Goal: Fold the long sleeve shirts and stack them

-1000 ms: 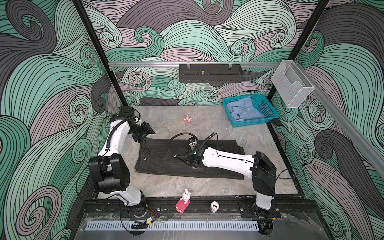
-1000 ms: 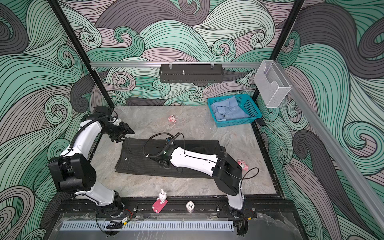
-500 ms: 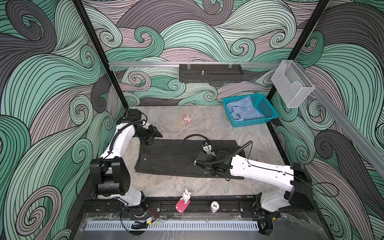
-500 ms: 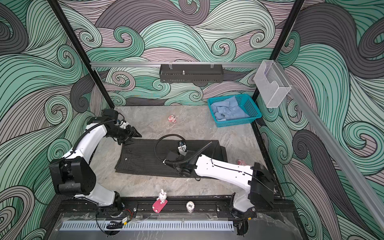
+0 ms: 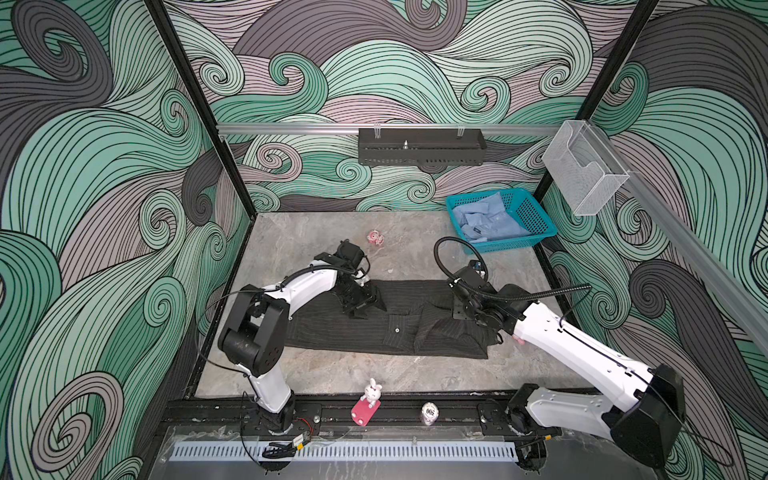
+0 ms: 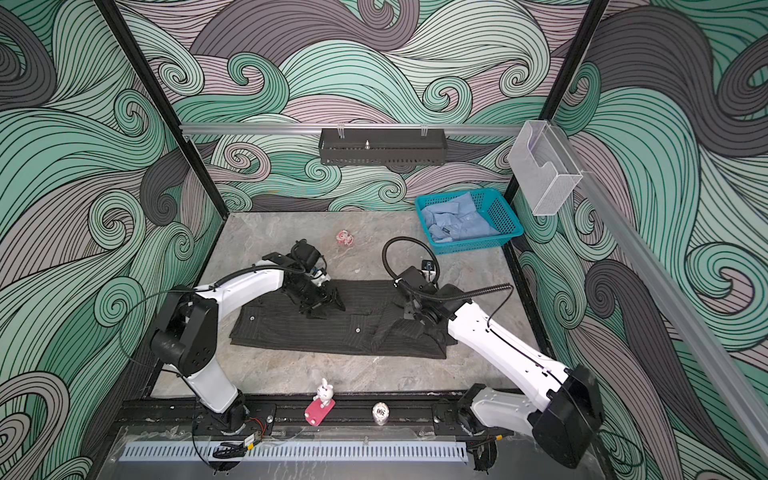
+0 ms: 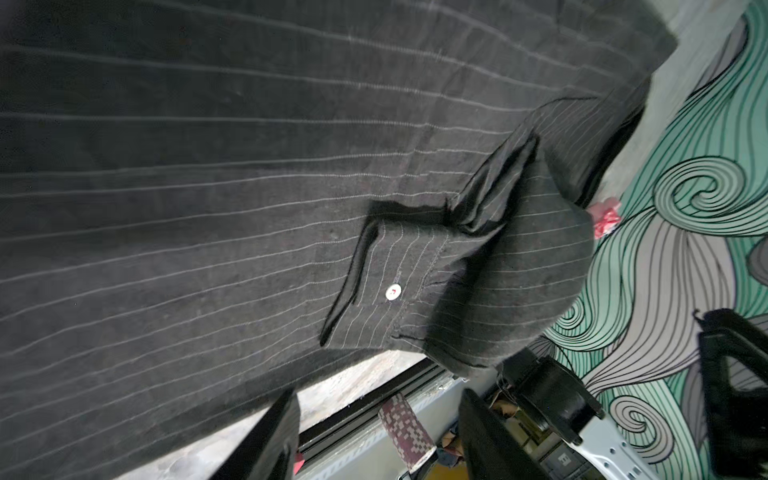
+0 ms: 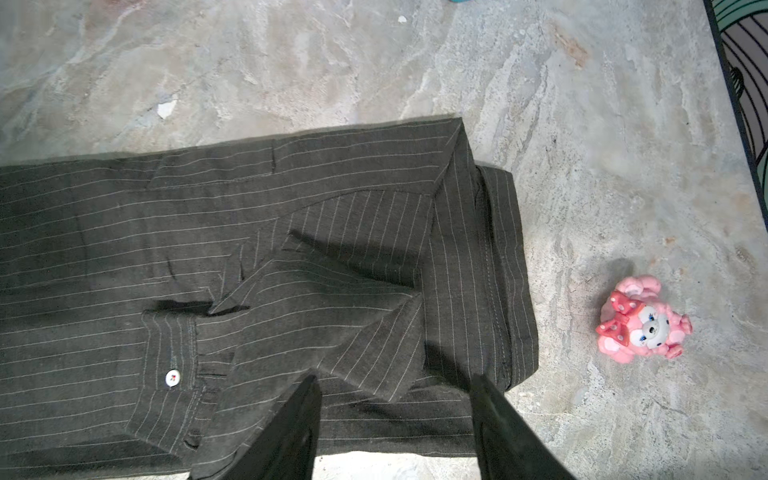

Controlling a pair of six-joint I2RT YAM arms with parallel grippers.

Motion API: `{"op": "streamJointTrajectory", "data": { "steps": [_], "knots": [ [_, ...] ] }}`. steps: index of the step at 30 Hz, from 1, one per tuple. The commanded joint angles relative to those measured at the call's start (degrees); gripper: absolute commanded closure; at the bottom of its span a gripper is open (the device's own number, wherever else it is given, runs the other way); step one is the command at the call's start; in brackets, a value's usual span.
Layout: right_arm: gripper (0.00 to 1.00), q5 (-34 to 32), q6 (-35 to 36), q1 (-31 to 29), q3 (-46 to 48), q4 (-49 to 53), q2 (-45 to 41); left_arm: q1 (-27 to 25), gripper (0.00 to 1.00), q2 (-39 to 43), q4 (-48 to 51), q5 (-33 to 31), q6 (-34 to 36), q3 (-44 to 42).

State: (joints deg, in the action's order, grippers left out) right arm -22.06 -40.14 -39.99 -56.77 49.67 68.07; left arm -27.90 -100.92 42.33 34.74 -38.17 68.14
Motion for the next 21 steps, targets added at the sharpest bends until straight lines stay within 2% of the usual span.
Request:
{"op": "streamJointTrajectory", "data": {
  "steps": [1,5,11,19,21],
  "knots": [
    [0.41,2.93,1.29,1.26,0.80,-1.37,-1.98,-2.26,0.35,-3.89,-3.65,-1.72,-0.62,1.11],
    [0.41,3.56,1.73,2.17,1.45,-1.34,-2.68,-3.89,0.36,-9.00,-5.05,-2.92,1.27,3.48],
    [0.41,4.06,2.10,3.61,3.03,-1.37,-4.12,-5.88,0.43,-14.59,-6.15,-1.39,3.36,6.33],
    [0.41,4.73,2.83,5.19,4.06,-1.35,-4.92,-7.65,0.66,-15.88,-4.39,-0.52,5.19,8.57],
    [0.41,4.84,2.82,5.42,4.30,-1.57,-4.80,-7.69,0.77,-15.94,-3.60,-0.57,5.73,9.18]
  ]
}}
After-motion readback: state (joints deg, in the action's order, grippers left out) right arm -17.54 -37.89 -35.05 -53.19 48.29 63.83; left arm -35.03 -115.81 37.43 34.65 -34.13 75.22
